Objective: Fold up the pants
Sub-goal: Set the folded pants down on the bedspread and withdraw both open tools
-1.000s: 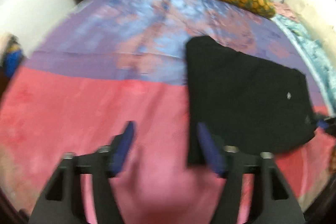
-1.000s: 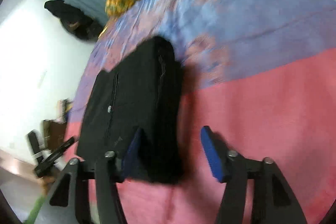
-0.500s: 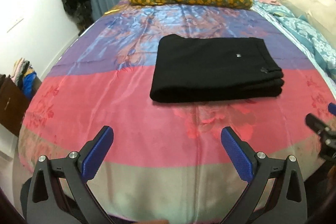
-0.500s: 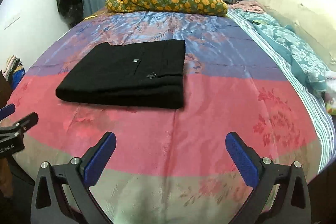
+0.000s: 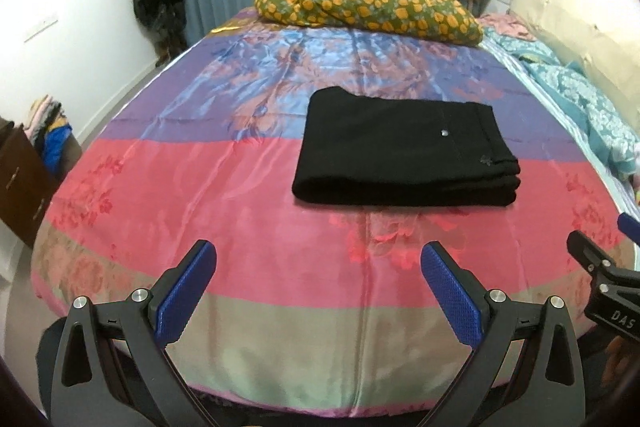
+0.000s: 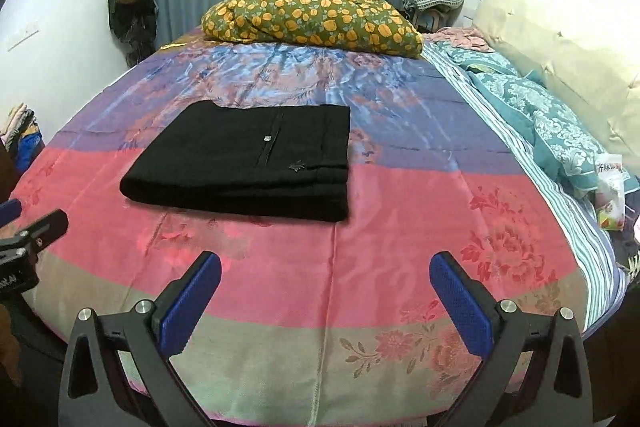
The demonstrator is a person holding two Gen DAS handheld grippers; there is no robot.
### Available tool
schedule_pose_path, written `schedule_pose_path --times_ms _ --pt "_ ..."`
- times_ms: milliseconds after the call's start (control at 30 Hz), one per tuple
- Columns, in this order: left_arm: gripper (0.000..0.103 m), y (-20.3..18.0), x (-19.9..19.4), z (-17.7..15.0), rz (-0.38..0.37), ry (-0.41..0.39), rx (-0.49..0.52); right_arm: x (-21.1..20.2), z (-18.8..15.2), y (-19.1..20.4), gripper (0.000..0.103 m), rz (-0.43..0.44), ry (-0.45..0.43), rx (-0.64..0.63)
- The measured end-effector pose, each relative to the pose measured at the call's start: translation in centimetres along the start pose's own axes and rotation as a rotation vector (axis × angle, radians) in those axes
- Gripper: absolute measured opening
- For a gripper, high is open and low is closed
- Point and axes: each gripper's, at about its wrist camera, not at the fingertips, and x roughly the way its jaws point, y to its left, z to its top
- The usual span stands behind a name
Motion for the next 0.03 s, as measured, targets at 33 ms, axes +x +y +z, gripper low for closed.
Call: schedule_pose_path --times_ms 33 --pt "0.102 -0.1 -0.05 -0.02 0.003 -0.002 0.005 -0.14 0.02 0.02 0.103 0.004 -0.001 0.001"
